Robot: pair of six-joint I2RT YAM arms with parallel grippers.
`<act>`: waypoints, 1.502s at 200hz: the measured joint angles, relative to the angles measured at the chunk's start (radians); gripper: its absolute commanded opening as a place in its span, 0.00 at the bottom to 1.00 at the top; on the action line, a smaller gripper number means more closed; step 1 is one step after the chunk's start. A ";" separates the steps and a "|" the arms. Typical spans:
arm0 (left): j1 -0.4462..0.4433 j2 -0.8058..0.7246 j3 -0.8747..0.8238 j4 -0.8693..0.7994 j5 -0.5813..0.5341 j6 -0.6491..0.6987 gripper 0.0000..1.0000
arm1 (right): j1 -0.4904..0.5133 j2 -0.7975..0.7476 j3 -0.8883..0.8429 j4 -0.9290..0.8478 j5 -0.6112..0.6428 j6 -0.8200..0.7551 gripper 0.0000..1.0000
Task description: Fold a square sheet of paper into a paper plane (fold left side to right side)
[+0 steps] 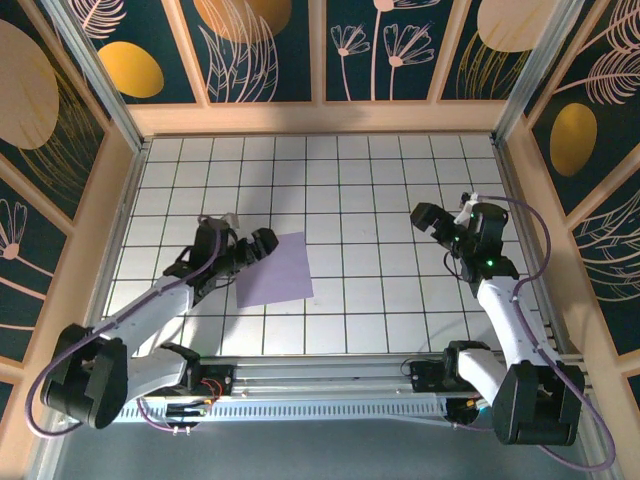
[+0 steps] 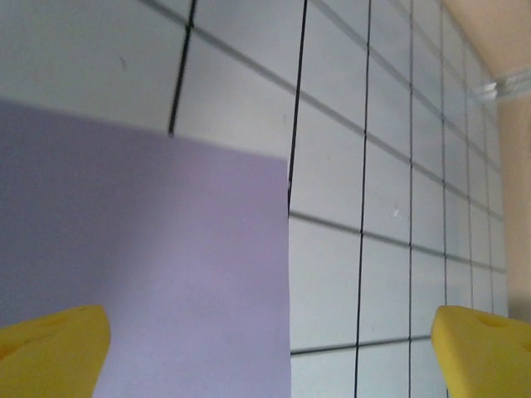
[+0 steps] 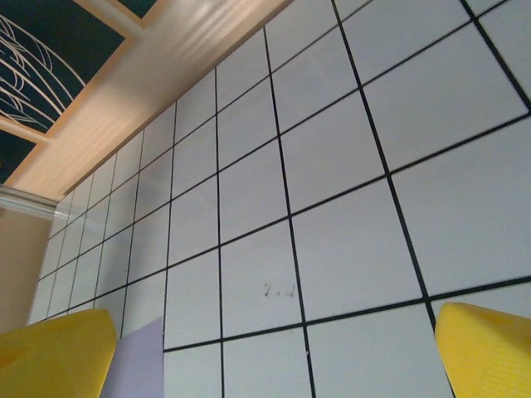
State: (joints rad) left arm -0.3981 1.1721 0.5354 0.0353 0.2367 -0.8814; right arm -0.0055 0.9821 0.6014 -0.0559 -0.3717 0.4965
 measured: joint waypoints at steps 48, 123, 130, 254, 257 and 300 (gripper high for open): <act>-0.085 0.188 0.045 0.025 0.018 -0.033 0.99 | 0.002 -0.003 -0.002 -0.014 -0.004 0.016 0.99; -0.139 0.358 0.105 0.063 0.025 -0.046 0.99 | 0.002 -0.003 -0.002 -0.026 0.003 0.019 0.99; -0.140 0.364 0.114 0.068 0.027 -0.048 0.99 | 0.002 -0.003 -0.002 -0.026 0.004 0.019 0.99; -0.385 0.613 0.348 0.174 0.069 -0.154 0.99 | 0.003 -0.002 0.027 -0.073 0.011 0.007 0.99; -0.391 0.618 0.352 0.177 0.070 -0.159 0.99 | 0.003 -0.002 0.028 -0.074 0.011 0.007 0.99; -0.443 0.658 0.402 0.196 0.070 -0.201 0.99 | 0.003 0.004 0.047 -0.085 0.011 -0.009 0.97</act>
State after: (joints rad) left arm -0.8410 1.8305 0.9371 0.2317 0.3065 -1.0828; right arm -0.0025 0.9863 0.6483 -0.1406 -0.3607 0.4873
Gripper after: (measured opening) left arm 0.988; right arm 0.980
